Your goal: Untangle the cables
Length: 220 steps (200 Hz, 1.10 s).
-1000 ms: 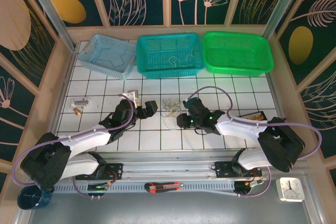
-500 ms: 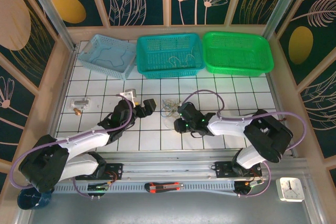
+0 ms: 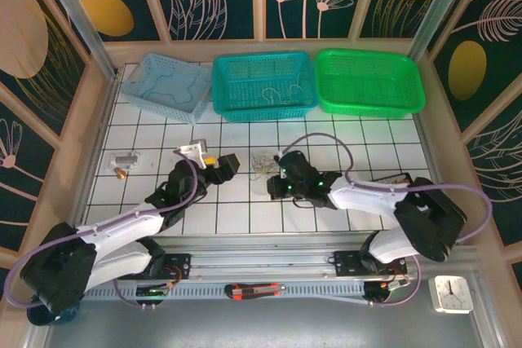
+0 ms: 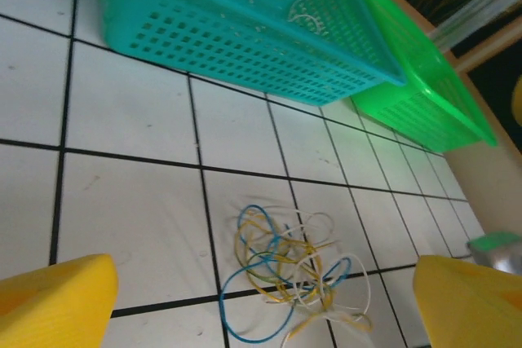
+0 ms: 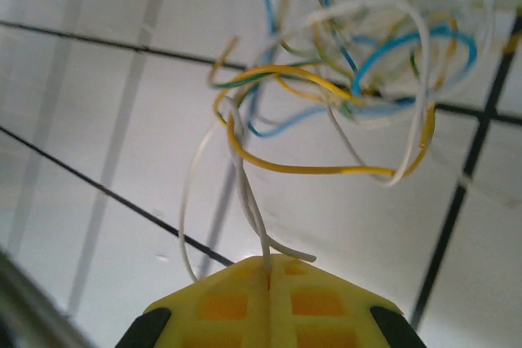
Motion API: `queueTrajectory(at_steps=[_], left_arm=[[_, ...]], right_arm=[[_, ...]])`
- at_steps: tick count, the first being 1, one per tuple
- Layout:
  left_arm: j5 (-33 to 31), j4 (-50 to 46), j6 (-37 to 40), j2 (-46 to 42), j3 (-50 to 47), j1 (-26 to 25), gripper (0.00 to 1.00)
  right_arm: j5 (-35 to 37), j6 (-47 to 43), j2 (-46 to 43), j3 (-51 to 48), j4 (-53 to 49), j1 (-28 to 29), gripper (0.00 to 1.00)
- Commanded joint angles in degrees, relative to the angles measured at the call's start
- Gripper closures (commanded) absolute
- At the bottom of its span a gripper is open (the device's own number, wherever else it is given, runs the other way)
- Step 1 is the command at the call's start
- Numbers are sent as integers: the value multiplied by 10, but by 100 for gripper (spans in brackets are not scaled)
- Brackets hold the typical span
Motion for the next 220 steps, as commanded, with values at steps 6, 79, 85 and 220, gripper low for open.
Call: queueTrajectory(at_steps=[6, 79, 85, 220], left_arm=[[75, 21, -17, 5, 8, -2, 15], [154, 120, -70, 126, 28, -2, 28], [156, 125, -72, 132, 31, -2, 30], [145, 194, -112, 202, 41, -57, 53]], right_arm=[[-97, 48, -40, -2, 74, -40, 100], [-171, 93, -56, -26, 147, -77, 100], [-172, 93, -58, -27, 148, -78, 100], [-167, 104, -57, -43, 171, -86, 100]])
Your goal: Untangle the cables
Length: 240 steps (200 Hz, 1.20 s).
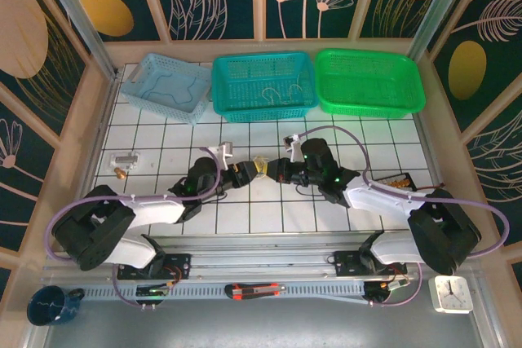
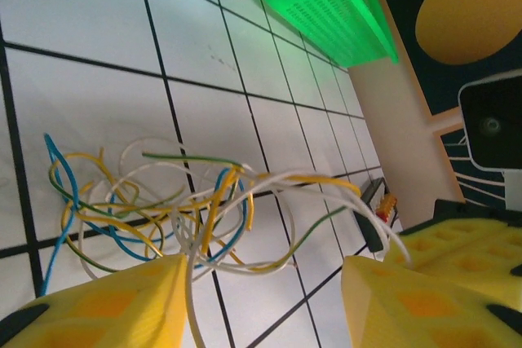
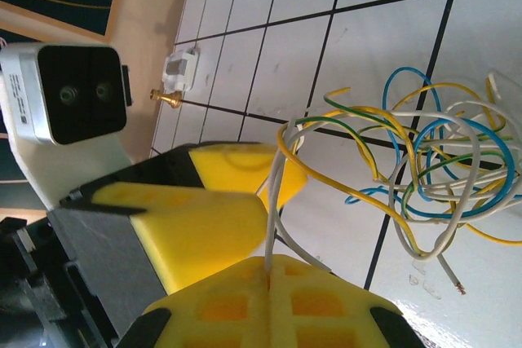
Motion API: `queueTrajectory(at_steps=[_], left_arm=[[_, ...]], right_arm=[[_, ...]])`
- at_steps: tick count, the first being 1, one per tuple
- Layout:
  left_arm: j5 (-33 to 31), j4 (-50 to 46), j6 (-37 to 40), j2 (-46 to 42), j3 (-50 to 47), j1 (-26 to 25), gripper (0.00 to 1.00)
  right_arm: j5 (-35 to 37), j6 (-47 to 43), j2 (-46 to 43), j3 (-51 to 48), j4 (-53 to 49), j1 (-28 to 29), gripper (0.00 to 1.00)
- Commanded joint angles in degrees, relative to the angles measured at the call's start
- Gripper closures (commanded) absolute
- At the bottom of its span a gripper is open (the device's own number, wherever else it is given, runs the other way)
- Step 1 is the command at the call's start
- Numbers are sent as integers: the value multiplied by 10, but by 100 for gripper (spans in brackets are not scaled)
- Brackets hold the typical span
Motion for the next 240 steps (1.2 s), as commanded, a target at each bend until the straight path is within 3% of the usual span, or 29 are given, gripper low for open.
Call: queueTrajectory(at_steps=[1, 38, 66, 80, 115, 138, 152, 184, 240], left_arm=[[-3, 38, -12, 9, 7, -9, 53], [-22, 30, -14, -10, -2, -9, 65], [-31, 7, -10, -40, 1, -10, 85], [-33, -5, -8, -56, 3, -10, 100], [-32, -39, 7, -90, 16, -10, 100], [-26, -74, 31, -97, 33, -9, 100], [-24, -80, 42, -101, 35, -10, 100], [-20, -69, 58, -107, 34, -10, 100], [-18, -78, 57, -96, 50, -10, 100]], right_arm=[[-2, 2, -9, -7, 21, -6, 100], [8, 1, -8, -15, 17, -10, 100], [19, -2, 3, -27, 20, -11, 100], [22, -2, 15, -34, 27, -12, 100], [9, -22, 62, -38, 33, -13, 100], [48, -58, 25, -39, -16, -17, 58], [66, -75, -10, -39, -45, -29, 45], [72, -96, -44, -19, -71, -61, 36], [54, -89, 21, 26, -11, -41, 26]])
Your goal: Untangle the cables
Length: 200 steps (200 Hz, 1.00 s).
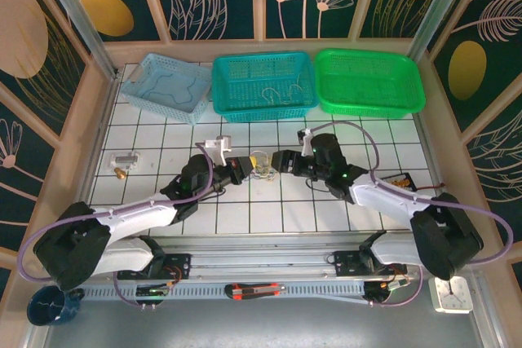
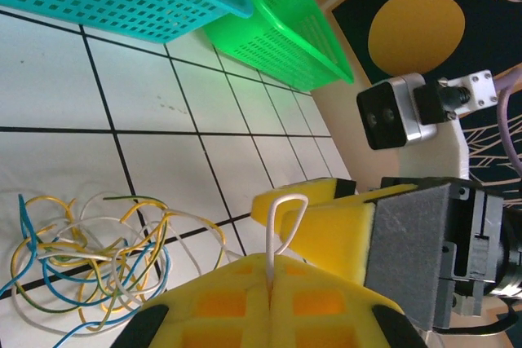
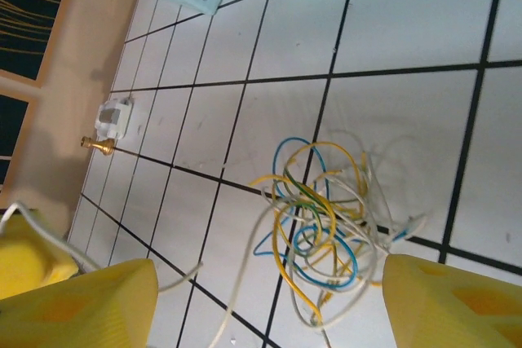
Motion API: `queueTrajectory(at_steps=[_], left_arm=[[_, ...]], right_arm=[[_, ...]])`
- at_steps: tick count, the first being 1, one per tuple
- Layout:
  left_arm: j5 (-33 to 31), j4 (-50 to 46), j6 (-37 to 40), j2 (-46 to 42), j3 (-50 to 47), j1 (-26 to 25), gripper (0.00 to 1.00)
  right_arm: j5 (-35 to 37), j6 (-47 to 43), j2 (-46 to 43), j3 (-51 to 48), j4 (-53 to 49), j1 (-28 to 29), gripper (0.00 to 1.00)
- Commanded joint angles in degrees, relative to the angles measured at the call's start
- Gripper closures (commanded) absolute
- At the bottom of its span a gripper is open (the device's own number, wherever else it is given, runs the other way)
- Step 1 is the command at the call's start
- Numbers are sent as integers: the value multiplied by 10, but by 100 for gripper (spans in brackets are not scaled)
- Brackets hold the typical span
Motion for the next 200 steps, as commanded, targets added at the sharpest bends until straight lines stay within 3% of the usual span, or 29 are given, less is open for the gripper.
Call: queueTrajectory(at_steps=[1, 107, 155, 200], left_arm=[[3, -7, 10, 2, 20, 1, 100], [-2, -33, -15, -62, 75, 1, 100], [-5, -72, -6, -91, 119, 1, 100], [-11, -99, 9, -86, 126, 1, 100]], right_arm=[[-1, -8, 27, 20, 29, 16, 26], [107, 22, 190, 13, 110, 29, 35], [117, 24, 180, -2, 92, 24, 37], [145, 1, 80, -30, 47, 16, 33]])
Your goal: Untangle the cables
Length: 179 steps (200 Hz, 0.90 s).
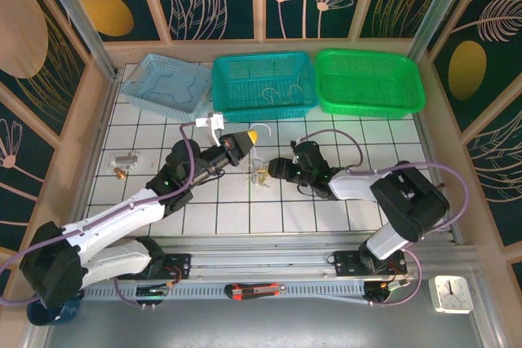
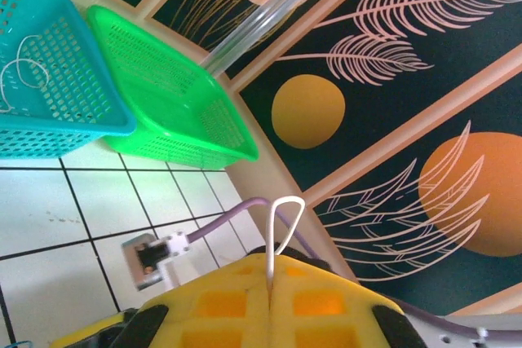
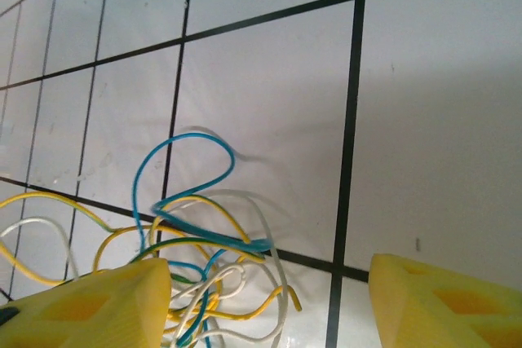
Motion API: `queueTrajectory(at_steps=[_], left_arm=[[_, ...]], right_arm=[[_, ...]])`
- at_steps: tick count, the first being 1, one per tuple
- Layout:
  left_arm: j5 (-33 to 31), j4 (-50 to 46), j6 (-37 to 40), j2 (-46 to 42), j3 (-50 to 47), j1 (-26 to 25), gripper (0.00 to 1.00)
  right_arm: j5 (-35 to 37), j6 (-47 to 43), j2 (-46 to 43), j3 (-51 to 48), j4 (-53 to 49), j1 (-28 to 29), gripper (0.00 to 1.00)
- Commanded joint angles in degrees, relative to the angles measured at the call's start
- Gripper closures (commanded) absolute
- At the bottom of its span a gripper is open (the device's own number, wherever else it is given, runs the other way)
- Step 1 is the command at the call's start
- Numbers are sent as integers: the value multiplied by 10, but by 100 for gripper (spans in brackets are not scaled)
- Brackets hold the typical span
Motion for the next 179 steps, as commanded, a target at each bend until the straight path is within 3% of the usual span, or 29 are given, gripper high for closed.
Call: queueTrajectory(at_steps=[1, 41, 85, 125, 179], left_arm=[[-8, -24, 14, -1, 10, 1, 100], [-8, -21, 13, 5, 10, 1, 100], [-8, -21, 11, 13, 22, 1, 100], [-11, -22, 5, 18, 33, 1, 100], [-4, -17, -7, 21, 38, 1, 100]], right_arm=[[38, -19, -67, -16, -26, -9, 33], [49, -48, -193, -53, -47, -14, 32], [20, -105, -270, -111, 55, 33, 31], [42, -116, -196, -86, 130, 80, 31], [104, -93, -51, -29, 259, 87, 35]])
